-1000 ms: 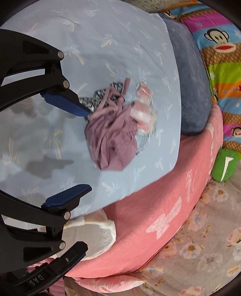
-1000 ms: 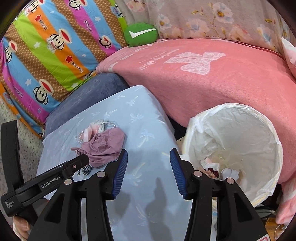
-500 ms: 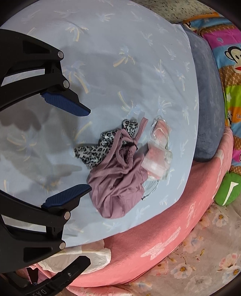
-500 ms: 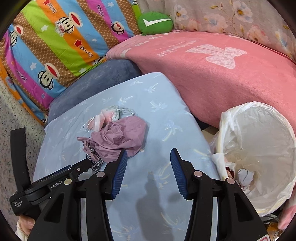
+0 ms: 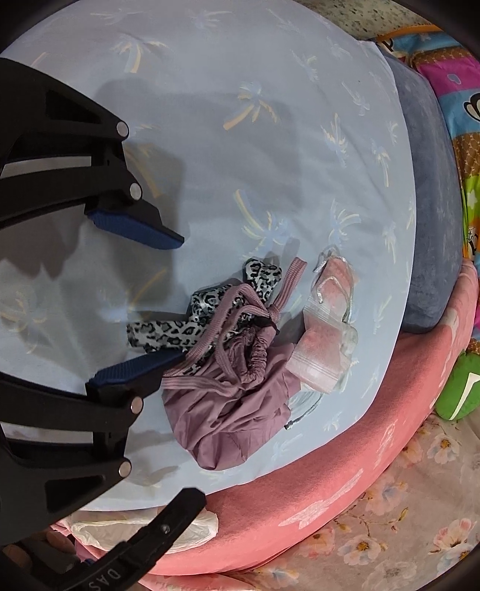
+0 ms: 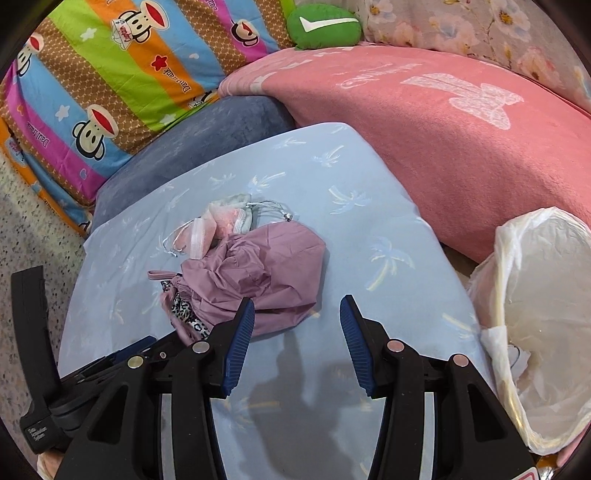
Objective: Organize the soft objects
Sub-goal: 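Grasp the leopard-print strap with the left gripper while the right gripper grasps the mauve cloth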
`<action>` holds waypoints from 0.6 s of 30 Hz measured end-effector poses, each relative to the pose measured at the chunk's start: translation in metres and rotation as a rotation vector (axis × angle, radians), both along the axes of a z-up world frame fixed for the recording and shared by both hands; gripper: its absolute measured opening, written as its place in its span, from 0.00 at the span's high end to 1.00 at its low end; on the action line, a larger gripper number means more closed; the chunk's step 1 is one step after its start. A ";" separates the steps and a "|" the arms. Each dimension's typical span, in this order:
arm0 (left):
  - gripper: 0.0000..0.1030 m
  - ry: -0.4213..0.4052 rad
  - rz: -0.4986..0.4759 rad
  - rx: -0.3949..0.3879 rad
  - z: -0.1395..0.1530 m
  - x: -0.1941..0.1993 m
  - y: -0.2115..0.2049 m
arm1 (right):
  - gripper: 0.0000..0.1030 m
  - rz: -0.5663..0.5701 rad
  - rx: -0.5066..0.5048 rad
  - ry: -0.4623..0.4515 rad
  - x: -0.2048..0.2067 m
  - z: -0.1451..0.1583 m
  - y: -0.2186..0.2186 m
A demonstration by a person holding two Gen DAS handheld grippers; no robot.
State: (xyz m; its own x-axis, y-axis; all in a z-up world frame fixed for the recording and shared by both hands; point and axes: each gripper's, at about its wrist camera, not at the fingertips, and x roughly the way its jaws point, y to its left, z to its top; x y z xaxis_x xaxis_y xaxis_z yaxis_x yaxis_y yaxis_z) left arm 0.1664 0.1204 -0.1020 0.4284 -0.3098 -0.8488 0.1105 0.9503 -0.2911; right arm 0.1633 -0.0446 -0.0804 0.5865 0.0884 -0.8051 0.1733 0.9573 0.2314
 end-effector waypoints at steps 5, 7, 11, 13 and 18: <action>0.66 0.004 -0.011 -0.008 0.000 0.005 -0.002 | 0.53 0.003 0.009 0.032 0.012 -0.015 0.003; 0.80 0.014 -0.030 -0.017 -0.001 0.006 -0.004 | 0.56 0.003 0.010 0.044 0.016 -0.021 0.004; 0.91 0.014 -0.045 -0.009 -0.001 0.005 -0.006 | 0.81 0.014 0.021 0.073 0.019 -0.032 0.005; 0.92 0.014 -0.044 -0.006 0.000 0.004 -0.006 | 0.92 0.012 0.024 0.084 0.019 -0.035 0.004; 0.93 0.011 -0.038 -0.002 0.005 0.000 -0.006 | 1.00 -0.010 0.036 0.070 0.009 -0.029 -0.002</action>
